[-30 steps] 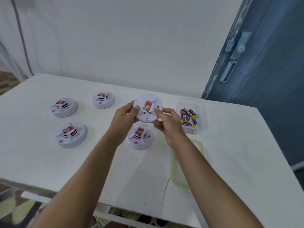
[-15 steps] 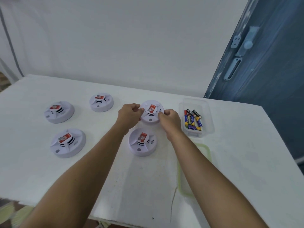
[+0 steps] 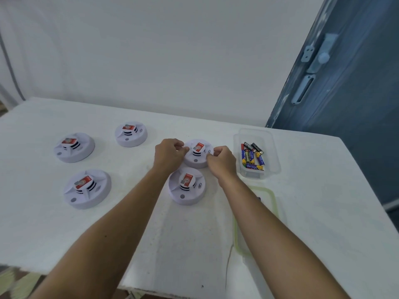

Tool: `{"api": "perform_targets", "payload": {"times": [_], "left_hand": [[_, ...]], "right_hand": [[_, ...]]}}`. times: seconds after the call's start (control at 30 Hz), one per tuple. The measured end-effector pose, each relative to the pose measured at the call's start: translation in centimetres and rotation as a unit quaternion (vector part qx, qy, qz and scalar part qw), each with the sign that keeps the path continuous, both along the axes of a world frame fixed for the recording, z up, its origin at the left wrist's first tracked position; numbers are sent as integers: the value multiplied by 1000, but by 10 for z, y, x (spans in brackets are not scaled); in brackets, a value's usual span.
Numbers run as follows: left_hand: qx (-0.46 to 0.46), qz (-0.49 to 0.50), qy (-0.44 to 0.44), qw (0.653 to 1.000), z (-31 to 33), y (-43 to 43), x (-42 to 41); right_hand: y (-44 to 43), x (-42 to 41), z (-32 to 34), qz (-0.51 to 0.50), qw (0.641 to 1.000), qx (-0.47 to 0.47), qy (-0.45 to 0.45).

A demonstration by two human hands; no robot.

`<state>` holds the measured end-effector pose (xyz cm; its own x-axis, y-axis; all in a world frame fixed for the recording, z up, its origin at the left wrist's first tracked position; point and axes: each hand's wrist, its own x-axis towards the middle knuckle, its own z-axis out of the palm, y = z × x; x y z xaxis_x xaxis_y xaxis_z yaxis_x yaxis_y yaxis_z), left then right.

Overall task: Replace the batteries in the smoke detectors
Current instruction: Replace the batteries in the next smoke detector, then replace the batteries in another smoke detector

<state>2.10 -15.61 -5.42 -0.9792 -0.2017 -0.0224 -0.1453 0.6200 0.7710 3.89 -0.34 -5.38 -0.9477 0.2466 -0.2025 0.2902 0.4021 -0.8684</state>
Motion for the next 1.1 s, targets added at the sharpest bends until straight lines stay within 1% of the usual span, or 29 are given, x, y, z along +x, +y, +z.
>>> {"api": "perform_targets", "payload": {"times": [0.13,0.27,0.37,0.43,0.5,0.57,0.63,0.7,0.8,0.97,1.03,1.1], "left_hand": [[-10,2,2,1000,0,1,3],[-8,-10,-7,1000,3,1,7],[-9,-32,-14,999,8,-1,11],[-6,-52,-10,999,14,-6,17],[-4,-69,2,998,21,-13,25],[2,-77,20,997,28,-23,34],[13,-80,35,996,36,-37,46],[-2,-75,47,996,43,-53,59],[-75,-33,62,995,47,-85,80],[-140,104,54,983,28,-148,106],[-173,169,16,970,16,-164,111],[-169,225,-51,958,8,-174,116]], "right_hand": [[-1,3,2,-1,1000,6,3],[-2,7,5,12,1000,-9,-12],[-8,11,11,21,999,41,-9],[-16,17,18,31,997,61,23],[-25,24,25,53,996,43,65],[-37,34,35,83,992,-4,94],[-49,44,44,119,986,-73,93],[-63,53,51,144,979,-113,88],[-87,63,52,162,974,-140,78],[-133,77,38,216,969,-109,39],[-151,81,33,252,963,-90,10],[-168,87,31,289,954,-68,-29]]}}
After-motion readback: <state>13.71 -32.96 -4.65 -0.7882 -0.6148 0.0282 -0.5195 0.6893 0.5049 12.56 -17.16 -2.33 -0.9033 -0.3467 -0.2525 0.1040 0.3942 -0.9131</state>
